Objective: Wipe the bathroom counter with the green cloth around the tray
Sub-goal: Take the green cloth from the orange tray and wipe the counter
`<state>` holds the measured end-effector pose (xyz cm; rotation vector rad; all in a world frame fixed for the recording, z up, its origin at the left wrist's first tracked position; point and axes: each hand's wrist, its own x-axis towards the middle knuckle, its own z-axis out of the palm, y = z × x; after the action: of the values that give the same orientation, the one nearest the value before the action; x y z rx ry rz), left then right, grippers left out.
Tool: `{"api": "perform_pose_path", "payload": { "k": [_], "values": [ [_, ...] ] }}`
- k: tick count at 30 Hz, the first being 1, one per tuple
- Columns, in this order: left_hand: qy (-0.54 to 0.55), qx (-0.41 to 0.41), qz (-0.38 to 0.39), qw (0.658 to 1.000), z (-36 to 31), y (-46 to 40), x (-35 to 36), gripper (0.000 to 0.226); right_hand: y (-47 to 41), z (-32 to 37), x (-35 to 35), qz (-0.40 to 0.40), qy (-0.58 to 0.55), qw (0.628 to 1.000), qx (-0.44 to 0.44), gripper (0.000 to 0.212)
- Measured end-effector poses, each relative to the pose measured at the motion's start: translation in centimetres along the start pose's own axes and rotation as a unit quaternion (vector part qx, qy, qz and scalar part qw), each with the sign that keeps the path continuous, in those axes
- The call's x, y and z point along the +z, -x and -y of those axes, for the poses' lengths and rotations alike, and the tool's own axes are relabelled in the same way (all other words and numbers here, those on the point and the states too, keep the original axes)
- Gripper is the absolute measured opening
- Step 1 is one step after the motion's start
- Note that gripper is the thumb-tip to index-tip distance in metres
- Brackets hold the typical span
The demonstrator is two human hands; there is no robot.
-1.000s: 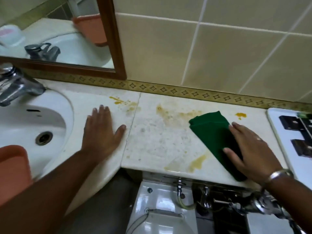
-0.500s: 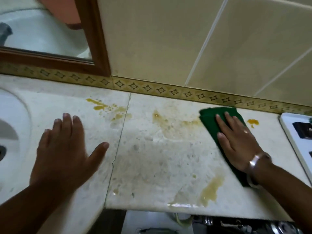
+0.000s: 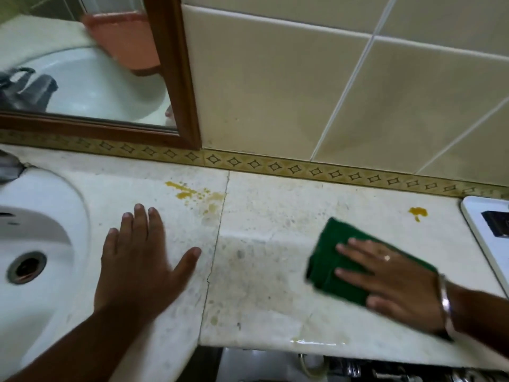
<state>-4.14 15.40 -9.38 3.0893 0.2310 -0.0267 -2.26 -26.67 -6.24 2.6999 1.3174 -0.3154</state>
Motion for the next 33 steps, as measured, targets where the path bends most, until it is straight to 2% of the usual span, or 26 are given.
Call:
{"api": "perform_pose_path", "payload": {
  "k": [3, 5, 7, 9, 11, 12, 14, 16, 18, 20, 22, 24, 28, 30, 31, 33],
  "values": [
    [0.009, -0.002, -0.008, 1.0, 0.0, -0.2, 0.1, 0.101, -4.7, -3.4, -1.9, -0.003, -0.012, 0.995, 0.102, 0.055],
    [0.008, -0.001, -0.01, 1.0, 0.0, -0.2, 0.0, 0.1, -10.1, -2.2, -2.5, -0.021, -0.018, 0.988, 0.15, 0.058],
    [0.017, -0.005, -0.007, 1.0, 0.0, -0.3, -0.2, 0.098, -14.2, 1.8, -2.5, -0.038, -0.01, 0.986, 0.165, 0.062],
    [0.018, -0.005, 0.002, 1.0, -0.2, -0.1, -0.5, 0.092, -13.7, 7.0, -1.3, -0.06, 0.004, 0.994, 0.091, 0.062],
    [0.013, -0.005, 0.007, 1.0, -0.3, 0.2, -0.7, 0.086, -8.6, 10.9, 0.7, -0.052, 0.002, 0.999, -0.013, 0.063],
    [0.014, -0.007, 0.01, 1.0, -0.3, 0.3, -0.8, 0.085, -5.4, 11.4, 1.2, -0.027, -0.002, 0.998, -0.054, 0.064],
    [0.013, -0.01, 0.012, 1.0, -0.2, 0.3, -0.8, 0.086, -0.7, 8.0, 1.9, -0.016, 0.014, 0.995, -0.098, 0.066],
    [0.018, -0.011, 0.003, 1.0, -0.2, 0.2, -0.7, 0.087, 0.0, 2.1, 1.3, -0.014, 0.046, 0.998, -0.038, 0.058],
    [0.021, -0.009, 0.0, 1.0, -0.2, 0.2, -0.5, 0.087, -2.7, -2.9, -0.5, 0.002, 0.021, 0.996, 0.091, 0.057],
    [0.021, -0.007, 0.003, 1.0, -0.3, 0.2, -0.3, 0.087, -7.1, -4.2, -1.6, 0.004, -0.005, 0.985, 0.172, 0.062],
    [0.018, -0.009, 0.005, 1.0, -0.4, 0.2, -0.3, 0.089, -11.1, -2.0, -1.6, -0.03, 0.008, 0.981, 0.192, 0.065],
    [0.018, -0.014, 0.007, 1.0, -0.5, 0.3, -0.6, 0.089, -13.5, 2.7, -1.6, -0.055, 0.019, 0.985, 0.162, 0.063],
    [0.009, -0.012, 0.014, 1.0, -1.0, 0.4, -1.2, 0.089, -8.6, 10.3, -0.2, -0.054, -0.012, 0.998, -0.038, 0.057],
    [0.002, -0.012, 0.019, 1.0, -0.9, 0.4, -1.1, 0.089, -4.1, 8.6, 0.4, -0.031, -0.03, 0.991, -0.124, 0.055],
    [0.002, -0.013, 0.019, 1.0, -0.7, 0.5, -1.1, 0.089, -2.6, 6.3, 0.6, -0.026, -0.027, 0.99, -0.135, 0.055],
    [0.004, -0.011, 0.014, 1.0, -0.5, 0.4, -0.8, 0.089, -1.7, 1.0, 0.2, -0.019, -0.024, 0.998, -0.061, 0.055]
  ]
}}
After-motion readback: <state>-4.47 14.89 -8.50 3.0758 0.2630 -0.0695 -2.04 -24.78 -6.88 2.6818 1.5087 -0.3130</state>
